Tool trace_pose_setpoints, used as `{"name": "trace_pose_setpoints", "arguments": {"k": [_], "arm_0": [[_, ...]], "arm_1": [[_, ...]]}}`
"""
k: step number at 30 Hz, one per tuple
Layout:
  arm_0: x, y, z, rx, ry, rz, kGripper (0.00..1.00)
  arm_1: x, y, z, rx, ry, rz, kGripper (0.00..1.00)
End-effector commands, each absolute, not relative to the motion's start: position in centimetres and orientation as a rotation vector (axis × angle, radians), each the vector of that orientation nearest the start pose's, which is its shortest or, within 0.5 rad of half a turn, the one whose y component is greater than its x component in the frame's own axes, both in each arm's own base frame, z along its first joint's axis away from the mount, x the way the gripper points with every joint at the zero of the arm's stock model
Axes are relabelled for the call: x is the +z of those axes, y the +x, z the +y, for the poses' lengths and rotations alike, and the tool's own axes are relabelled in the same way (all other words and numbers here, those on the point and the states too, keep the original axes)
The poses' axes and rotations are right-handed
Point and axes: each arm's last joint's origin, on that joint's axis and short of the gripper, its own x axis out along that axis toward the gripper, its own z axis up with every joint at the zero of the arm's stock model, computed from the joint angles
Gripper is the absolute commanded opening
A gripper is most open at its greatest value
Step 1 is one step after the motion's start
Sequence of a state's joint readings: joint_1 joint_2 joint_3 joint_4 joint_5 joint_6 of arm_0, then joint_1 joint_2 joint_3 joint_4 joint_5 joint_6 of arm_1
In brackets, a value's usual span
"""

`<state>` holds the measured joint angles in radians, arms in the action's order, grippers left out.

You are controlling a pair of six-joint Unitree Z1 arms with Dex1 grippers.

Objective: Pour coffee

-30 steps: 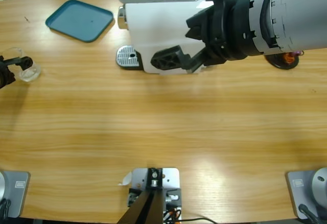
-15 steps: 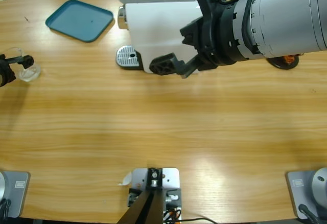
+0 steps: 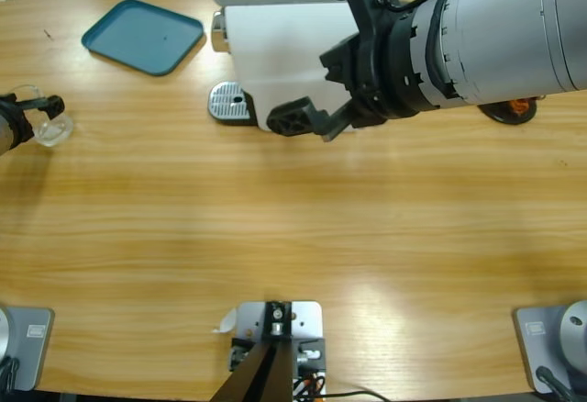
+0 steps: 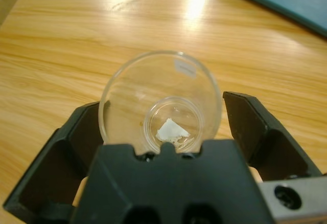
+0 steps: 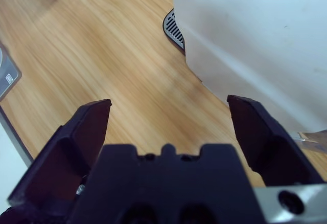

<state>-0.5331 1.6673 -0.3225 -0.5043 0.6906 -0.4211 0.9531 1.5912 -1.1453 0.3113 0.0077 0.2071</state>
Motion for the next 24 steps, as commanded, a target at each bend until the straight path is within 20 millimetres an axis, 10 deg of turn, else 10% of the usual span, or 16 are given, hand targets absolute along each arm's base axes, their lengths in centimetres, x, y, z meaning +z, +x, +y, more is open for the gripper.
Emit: {"name": "trace_pose_setpoints", "arguments": {"k": [1, 4, 8, 13, 24], "arm_0": [[15.6, 19.8, -7.7, 0.240, 0.108, 0.689, 0.340], [15.3, 19.9, -7.5, 0.227, 0.129, 0.711, 0.249], [14.7, 19.4, -6.6, 0.244, 0.126, 0.748, 0.617], [14.7, 19.1, -6.8, 0.162, 0.120, 0.731, 0.035], [16.5, 18.6, -6.5, 0.111, 0.142, 0.647, 0.000]], "arm_1": [[31.7, 18.5, 26.8, 0.846, -0.179, 0.832, 1.000], [31.8, 18.5, 26.8, 0.845, -0.177, 0.828, 1.000], [32.0, 18.4, 26.6, 0.845, -0.176, 0.824, 1.000], [32.0, 18.4, 26.6, 0.847, -0.175, 0.824, 1.000], [32.0, 18.2, 26.4, 0.839, -0.184, 0.841, 1.000]]}}
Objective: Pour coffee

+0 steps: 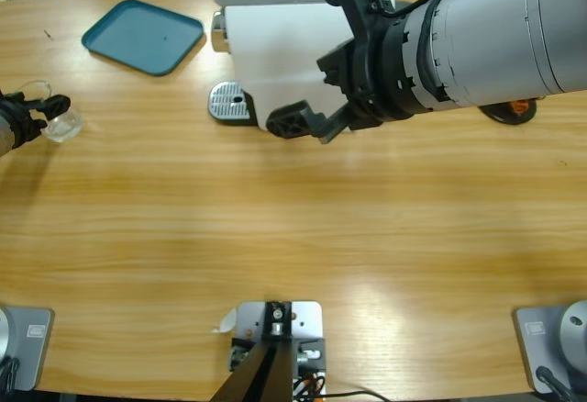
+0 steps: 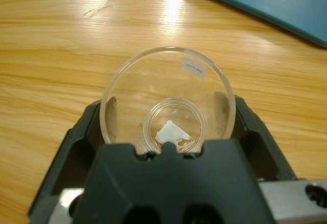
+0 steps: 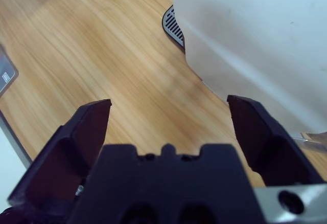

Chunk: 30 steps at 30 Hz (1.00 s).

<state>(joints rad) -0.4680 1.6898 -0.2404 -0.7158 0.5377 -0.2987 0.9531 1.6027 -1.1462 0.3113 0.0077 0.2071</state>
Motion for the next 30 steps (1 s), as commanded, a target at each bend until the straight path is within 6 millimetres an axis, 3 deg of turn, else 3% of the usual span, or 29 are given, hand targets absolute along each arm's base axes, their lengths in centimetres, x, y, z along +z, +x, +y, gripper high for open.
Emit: {"name": "trace_pose_setpoints", "arguments": {"k": [1, 7, 11, 15, 19, 23, 30], "arm_0": [[17.3, 18.3, -6.5, 0.081, 0.155, 0.614, 0.000], [22.6, 16.5, -6.6, -0.199, 0.236, 0.444, 0.000], [24.0, 15.1, -7.0, -0.385, 0.190, 0.431, 0.000], [25.0, 15.3, -8.3, -0.594, 0.144, 0.433, 0.000], [25.7, 16.8, -9.7, -0.726, 0.133, 0.449, 0.000], [26.0, 19.9, -11.5, -0.802, 0.245, 0.442, 0.000], [22.8, 23.7, -13.0, -1.004, 0.507, 0.474, 0.000]], "arm_1": [[32.5, 18.2, 26.3, 0.833, -0.194, 0.857, 1.000], [37.8, 16.8, 24.0, 0.829, -0.220, 0.778, 1.000], [39.7, 15.2, 21.6, 0.831, -0.206, 0.749, 1.000], [41.6, 13.2, 18.6, 0.823, -0.184, 0.696, 1.000], [40.5, 11.5, 15.9, 0.791, -0.196, 0.690, 1.000], [38.6, 10.3, 14.1, 0.776, -0.257, 0.739, 1.000], [37.9, 9.2, 11.8, 0.752, -0.273, 0.768, 1.000]]}}
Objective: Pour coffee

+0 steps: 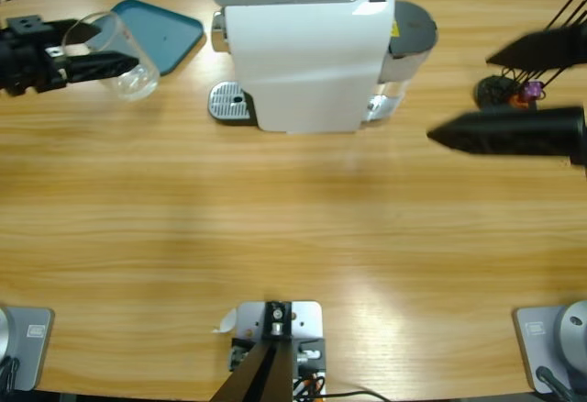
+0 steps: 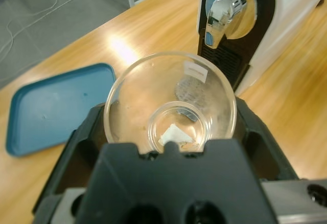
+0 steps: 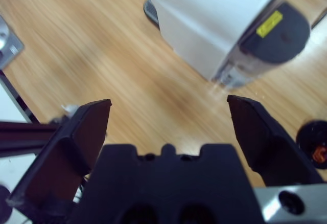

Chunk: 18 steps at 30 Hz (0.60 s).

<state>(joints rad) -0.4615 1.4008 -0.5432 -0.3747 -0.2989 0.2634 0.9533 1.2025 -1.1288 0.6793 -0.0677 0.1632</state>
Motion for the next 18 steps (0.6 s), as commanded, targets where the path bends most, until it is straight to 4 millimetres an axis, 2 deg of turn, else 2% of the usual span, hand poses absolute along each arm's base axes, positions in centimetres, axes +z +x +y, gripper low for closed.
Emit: {"name": "trace_pose_setpoints", "arguments": {"k": [1, 5, 10, 16, 18], "arm_0": [[22.5, 24.1, -13.1, -1.027, 0.523, 0.483, 0.000], [21.7, 25.9, -12.6, -1.115, 0.571, 0.486, 0.000], [20.7, 29.5, -14.0, -1.192, 0.613, 0.424, 0.000], [19.7, 30.4, -16.0, -1.261, 0.622, 0.405, 0.000], [19.7, 30.4, -17.2, -1.288, 0.629, 0.396, 0.000]], "arm_1": [[38.0, 9.1, 11.4, 0.743, -0.272, 0.769, 1.000], [37.9, 8.5, 9.9, 0.718, -0.273, 0.780, 1.000], [37.4, 7.9, 9.1, 0.709, -0.278, 0.795, 1.000], [37.0, 8.2, 9.2, 0.693, -0.278, 0.812, 1.000], [36.9, 8.2, 9.3, 0.692, -0.278, 0.815, 1.000]]}}
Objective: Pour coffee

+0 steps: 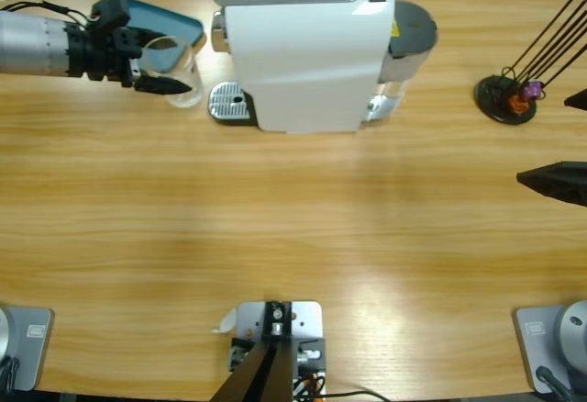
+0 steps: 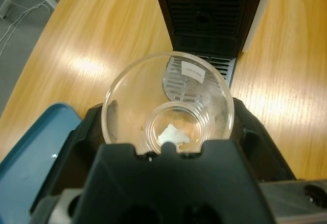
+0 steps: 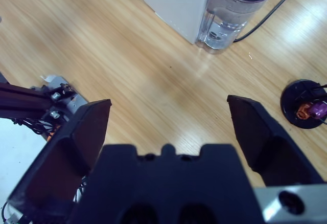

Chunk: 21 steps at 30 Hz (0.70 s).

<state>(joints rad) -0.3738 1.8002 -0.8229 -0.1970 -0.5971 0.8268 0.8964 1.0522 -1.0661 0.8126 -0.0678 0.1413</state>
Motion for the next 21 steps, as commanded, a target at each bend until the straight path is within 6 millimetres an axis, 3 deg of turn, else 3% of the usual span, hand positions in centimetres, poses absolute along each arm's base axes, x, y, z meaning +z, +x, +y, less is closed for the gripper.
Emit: {"name": "trace_pose_setpoints", "arguments": {"k": [1, 7, 21], "arm_0": [[19.6, 30.3, -17.9, -1.297, 0.639, 0.395, 0.000], [18.9, 30.8, -20.1, -1.311, 0.660, 0.407, 0.000], [18.6, 30.8, -20.6, -1.356, 0.610, 0.407, 0.000]], "arm_1": [[36.7, 8.3, 9.3, 0.691, -0.277, 0.817, 1.000], [36.6, 8.3, 9.4, 0.691, -0.277, 0.817, 1.000], [36.4, 8.3, 9.4, 0.689, -0.271, 0.812, 1.000]]}}
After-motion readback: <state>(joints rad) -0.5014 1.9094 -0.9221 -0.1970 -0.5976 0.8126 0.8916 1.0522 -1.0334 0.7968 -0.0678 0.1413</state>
